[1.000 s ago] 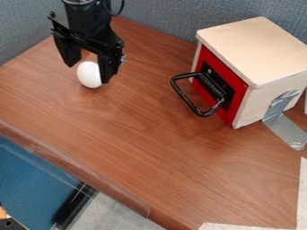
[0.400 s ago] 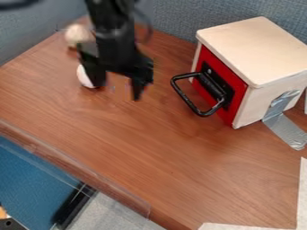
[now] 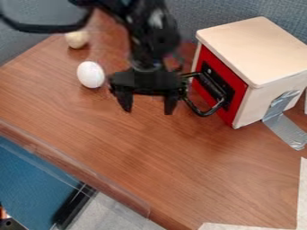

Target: The robot are opening the box

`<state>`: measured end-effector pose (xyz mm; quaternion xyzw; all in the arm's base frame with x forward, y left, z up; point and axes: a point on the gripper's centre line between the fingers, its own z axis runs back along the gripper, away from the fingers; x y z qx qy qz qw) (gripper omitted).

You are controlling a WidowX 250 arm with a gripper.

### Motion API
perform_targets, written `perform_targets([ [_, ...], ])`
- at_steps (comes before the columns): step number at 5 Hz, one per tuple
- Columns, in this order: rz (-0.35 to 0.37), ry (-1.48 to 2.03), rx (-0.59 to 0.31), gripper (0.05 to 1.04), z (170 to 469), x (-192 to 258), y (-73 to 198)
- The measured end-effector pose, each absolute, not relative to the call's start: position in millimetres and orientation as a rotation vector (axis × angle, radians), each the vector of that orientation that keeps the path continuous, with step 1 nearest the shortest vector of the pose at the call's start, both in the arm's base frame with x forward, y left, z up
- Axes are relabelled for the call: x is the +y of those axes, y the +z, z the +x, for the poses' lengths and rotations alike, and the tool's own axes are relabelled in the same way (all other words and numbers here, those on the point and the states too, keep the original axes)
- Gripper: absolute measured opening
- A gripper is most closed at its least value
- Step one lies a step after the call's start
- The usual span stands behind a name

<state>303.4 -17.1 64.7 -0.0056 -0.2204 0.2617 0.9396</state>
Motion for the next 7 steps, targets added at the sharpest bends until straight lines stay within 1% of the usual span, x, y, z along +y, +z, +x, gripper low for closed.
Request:
perform_targets([
  [1,0.002,0.683,-0.535,1.001,327,-21,58],
  [2,0.014,0.744,-0.599,1.001,348,-19,58],
  [3,-0.013,0.764,-0.610,1.001,366,-24,62],
  [4,-0.004,0.784,-0.610,1.001,375,-23,60],
  [5,0.014,0.803,-0.593,1.001,374,-22,49],
  [6,0.021,0.818,-0.595,1.001,372,-23,46],
  [7,0.040,0.794,-0.579,0.972,364,-26,32],
])
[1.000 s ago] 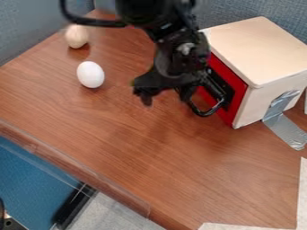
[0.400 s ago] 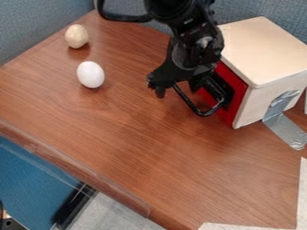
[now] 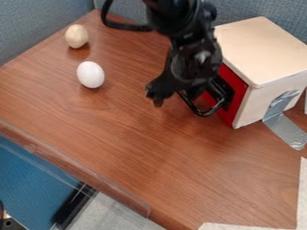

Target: The robot are opening the box

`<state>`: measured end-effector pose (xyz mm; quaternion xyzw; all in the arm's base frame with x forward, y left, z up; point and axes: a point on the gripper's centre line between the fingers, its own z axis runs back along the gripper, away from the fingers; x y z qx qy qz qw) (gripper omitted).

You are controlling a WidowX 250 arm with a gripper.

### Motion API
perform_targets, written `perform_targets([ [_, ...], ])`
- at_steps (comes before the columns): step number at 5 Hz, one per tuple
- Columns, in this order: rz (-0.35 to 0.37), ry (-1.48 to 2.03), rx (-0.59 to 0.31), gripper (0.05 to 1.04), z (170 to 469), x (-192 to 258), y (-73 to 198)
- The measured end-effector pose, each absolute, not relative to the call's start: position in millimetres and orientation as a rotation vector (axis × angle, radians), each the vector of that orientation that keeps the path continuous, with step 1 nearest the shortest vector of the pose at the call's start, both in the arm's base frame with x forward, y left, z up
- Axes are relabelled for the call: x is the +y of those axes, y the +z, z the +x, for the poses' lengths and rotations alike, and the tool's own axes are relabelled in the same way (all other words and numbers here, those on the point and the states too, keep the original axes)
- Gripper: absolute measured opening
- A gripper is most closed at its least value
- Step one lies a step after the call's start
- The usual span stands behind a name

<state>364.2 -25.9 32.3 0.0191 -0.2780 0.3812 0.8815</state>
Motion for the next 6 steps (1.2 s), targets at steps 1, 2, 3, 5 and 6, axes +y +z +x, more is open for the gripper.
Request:
perform_targets([
  [1,0.049,0.792,-0.614,0.706,363,-29,32],
  [2,0.058,0.786,-0.628,0.406,362,-28,32],
  [3,0.053,0.793,-0.623,0.226,361,-28,30],
  [5,0.057,0.841,-0.641,0.191,347,-14,37],
  [6,0.037,0.855,-0.688,0.169,340,-11,54],
])
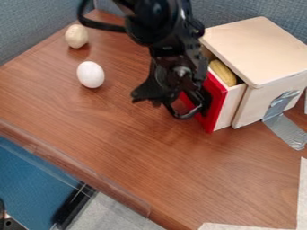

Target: The robot are opening the box

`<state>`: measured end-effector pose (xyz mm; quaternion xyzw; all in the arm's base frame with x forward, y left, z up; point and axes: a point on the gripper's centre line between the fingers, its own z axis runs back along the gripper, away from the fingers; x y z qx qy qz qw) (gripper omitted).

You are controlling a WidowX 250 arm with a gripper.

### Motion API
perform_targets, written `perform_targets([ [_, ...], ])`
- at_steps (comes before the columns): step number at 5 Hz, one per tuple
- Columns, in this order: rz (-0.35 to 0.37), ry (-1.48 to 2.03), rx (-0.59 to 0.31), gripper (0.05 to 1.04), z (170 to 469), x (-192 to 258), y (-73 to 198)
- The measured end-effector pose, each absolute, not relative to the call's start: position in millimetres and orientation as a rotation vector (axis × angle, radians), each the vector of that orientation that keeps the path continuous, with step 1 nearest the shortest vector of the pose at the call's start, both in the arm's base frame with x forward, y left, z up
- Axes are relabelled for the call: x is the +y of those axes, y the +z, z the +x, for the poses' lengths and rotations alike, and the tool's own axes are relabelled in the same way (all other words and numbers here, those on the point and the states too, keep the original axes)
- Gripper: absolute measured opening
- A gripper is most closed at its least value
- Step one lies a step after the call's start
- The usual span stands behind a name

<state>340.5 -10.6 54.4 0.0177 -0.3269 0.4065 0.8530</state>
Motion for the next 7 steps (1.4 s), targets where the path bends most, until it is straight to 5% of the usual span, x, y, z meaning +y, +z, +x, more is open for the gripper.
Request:
perform_targets([
  [3,0.068,0.875,-0.755,0.152,306,14,70],
  [7,0.066,0.890,-0.751,0.131,303,18,68],
])
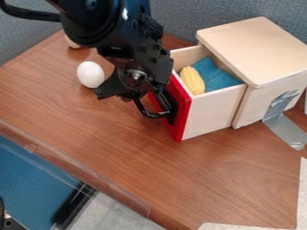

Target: The robot are opening the box

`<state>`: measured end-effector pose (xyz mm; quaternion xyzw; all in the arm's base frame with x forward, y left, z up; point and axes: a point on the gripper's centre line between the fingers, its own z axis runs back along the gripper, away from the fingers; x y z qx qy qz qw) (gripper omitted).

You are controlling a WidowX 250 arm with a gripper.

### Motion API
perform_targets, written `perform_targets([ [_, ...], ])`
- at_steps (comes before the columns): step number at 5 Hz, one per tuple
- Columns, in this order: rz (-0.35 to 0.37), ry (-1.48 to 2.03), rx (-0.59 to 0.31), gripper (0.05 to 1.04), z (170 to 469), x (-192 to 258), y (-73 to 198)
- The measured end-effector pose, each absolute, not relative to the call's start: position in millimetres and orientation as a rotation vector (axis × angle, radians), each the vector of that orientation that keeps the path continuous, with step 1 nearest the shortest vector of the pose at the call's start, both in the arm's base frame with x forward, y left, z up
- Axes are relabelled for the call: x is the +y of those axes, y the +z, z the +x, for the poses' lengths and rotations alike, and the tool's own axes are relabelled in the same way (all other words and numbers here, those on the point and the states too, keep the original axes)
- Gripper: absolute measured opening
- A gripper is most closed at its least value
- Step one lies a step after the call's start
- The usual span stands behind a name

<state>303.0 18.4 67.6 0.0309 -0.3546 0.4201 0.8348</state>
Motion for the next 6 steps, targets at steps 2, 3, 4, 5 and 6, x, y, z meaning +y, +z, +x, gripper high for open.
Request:
perform_targets([
  [2,0.040,0.916,-0.741,0.130,293,21,68],
  [3,0.034,0.912,-0.743,0.154,292,24,68],
  [4,0.042,0.841,-0.726,0.369,292,21,73],
  [5,0.004,0.770,-0.698,0.703,291,19,81],
  [6,-0.184,0.626,-0.659,0.969,289,22,109],
])
